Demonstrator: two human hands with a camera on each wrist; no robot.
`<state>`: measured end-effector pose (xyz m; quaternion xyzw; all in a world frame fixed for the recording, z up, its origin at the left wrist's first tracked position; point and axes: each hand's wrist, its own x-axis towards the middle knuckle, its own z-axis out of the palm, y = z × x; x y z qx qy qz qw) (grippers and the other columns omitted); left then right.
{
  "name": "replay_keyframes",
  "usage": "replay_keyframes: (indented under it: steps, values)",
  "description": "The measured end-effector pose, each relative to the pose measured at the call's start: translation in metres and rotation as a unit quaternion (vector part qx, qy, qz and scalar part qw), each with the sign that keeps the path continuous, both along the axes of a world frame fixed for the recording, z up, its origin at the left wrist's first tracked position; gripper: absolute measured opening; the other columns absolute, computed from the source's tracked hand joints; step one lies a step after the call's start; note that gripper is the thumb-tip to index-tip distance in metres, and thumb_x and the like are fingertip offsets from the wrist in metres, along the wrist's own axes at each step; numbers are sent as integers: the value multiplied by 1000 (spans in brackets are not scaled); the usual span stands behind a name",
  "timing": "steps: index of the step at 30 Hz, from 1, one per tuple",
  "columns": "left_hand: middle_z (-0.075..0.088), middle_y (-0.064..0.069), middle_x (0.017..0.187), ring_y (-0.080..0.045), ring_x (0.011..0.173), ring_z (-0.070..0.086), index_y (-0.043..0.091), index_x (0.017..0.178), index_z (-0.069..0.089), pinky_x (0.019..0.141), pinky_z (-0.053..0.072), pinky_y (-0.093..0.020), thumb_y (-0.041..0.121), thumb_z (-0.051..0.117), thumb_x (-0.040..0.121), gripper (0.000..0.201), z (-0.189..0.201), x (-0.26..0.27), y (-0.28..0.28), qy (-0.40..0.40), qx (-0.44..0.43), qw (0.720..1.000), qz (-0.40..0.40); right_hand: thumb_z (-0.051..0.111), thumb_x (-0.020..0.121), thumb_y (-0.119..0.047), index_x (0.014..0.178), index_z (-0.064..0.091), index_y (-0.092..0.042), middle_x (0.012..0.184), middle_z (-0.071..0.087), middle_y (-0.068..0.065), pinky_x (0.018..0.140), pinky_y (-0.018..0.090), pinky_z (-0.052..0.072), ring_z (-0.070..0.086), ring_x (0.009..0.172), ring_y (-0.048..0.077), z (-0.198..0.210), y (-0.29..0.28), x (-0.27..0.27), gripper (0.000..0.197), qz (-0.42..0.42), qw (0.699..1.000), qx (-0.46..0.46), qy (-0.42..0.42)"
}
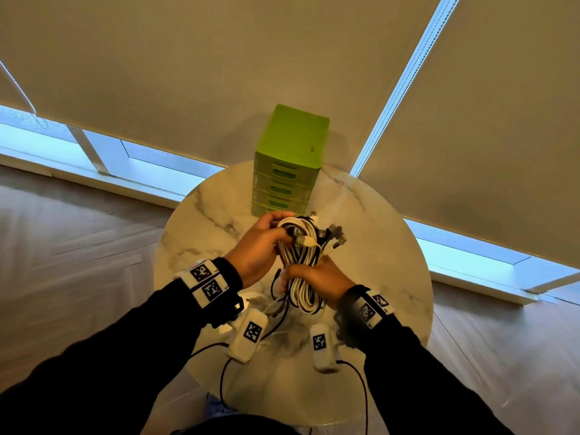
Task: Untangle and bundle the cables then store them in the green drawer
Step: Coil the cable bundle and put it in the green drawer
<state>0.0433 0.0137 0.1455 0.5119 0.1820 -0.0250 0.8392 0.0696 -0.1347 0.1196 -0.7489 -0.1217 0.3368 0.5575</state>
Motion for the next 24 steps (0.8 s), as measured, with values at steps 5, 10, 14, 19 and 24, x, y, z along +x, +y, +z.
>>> replay_keyframes:
  steps: [5,10,14,19,24]
  values:
    - [54,-5,134,-20,128,53,34,137,42,105,48,-39,4,66,85,65,-8,-12,0,-74,142,982,-96,64,85,2,88,70,2,73,69,21,77,50,59,69,69,35,4,2,-7,7,-56,995,81,25]
    - [14,14,160,-20,150,14,58,151,7,119,19,-48,63,80,65,113,-37,-31,6,-102,378,908,-151,67,84,1,79,69,2,78,70,18,75,43,57,69,73,26,8,0,-4,5,-127,983,129,42]
    - [58,9,138,-9,126,54,36,142,45,108,44,-45,71,70,77,77,-64,-41,14,-128,434,836,-310,61,87,-2,78,68,1,79,68,18,80,40,58,69,78,30,22,-5,6,12,-159,939,254,171]
    - [58,11,86,-10,82,50,25,99,57,83,37,-36,54,54,93,29,-62,-37,21,-208,614,717,-257,62,84,-7,77,63,-9,71,60,9,77,39,53,64,68,25,21,-2,6,8,-145,923,285,215]
    - [58,12,122,-15,123,46,34,124,55,110,22,-36,53,64,85,44,-71,-34,36,-227,684,657,-221,60,87,-6,65,57,-8,64,53,8,65,37,49,57,56,24,22,-6,11,22,-173,949,215,153]
